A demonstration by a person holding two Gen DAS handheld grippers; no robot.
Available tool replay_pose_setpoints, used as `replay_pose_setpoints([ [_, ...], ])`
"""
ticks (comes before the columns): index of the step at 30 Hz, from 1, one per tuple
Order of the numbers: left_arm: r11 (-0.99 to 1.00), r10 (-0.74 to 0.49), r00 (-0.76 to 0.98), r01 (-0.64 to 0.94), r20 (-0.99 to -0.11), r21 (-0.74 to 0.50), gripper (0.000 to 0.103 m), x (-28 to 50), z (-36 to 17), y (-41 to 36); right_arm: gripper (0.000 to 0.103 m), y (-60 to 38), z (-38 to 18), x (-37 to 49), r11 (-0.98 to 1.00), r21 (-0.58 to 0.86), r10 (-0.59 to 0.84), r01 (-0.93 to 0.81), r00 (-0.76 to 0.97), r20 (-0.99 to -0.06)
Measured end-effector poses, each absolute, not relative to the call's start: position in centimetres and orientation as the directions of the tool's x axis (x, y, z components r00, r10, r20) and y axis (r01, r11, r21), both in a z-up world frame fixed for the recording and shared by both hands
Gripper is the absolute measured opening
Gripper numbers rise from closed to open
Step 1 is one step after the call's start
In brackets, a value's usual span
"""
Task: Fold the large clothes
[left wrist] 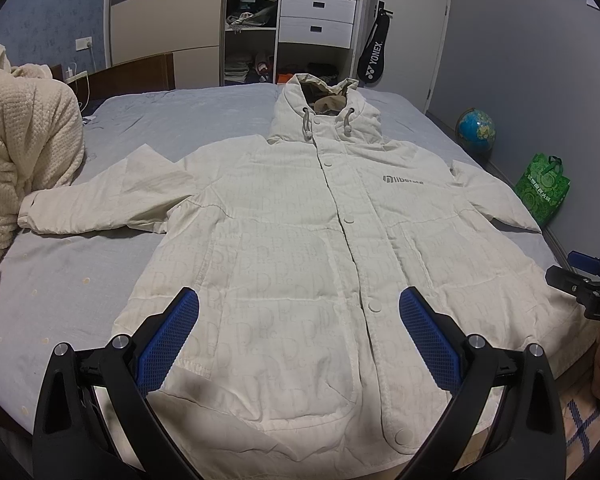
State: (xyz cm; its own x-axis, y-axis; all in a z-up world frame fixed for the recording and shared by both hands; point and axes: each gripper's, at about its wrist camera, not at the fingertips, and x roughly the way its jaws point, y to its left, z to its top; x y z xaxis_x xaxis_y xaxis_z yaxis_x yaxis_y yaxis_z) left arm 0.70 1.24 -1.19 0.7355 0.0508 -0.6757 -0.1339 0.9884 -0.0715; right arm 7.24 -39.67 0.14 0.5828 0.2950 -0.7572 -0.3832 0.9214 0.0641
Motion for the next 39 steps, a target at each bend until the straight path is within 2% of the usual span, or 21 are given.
replay_pose_setpoints([
  [27, 0.992, 0.04, 0.75, -0.11, -0.66, -0.066, 0.097, 0.4, -0.4, 0.6, 0.097, -40.0, 0.6, 7.1, 0.919, 0.095, 0.317, -0.384, 0.573, -0.755],
  [34, 0.999, 0.028, 0.729, -0.049, -0.684, -0.011, 0.097, 2.6, 0.0, -0.6, 0.097, -43.6, 2.6, 9.5, 0.893, 0.258, 0.43, -0.369, 0.53, -0.731],
  [39, 1.0, -0.015, 0.71, -0.004, -0.704, -0.025, 0.097, 4.8, 0.1, -1.8, 0.097, -50.6, 3.2, 13.3, 0.885, 0.411, 0.461, -0.22, 0.541, -0.704],
])
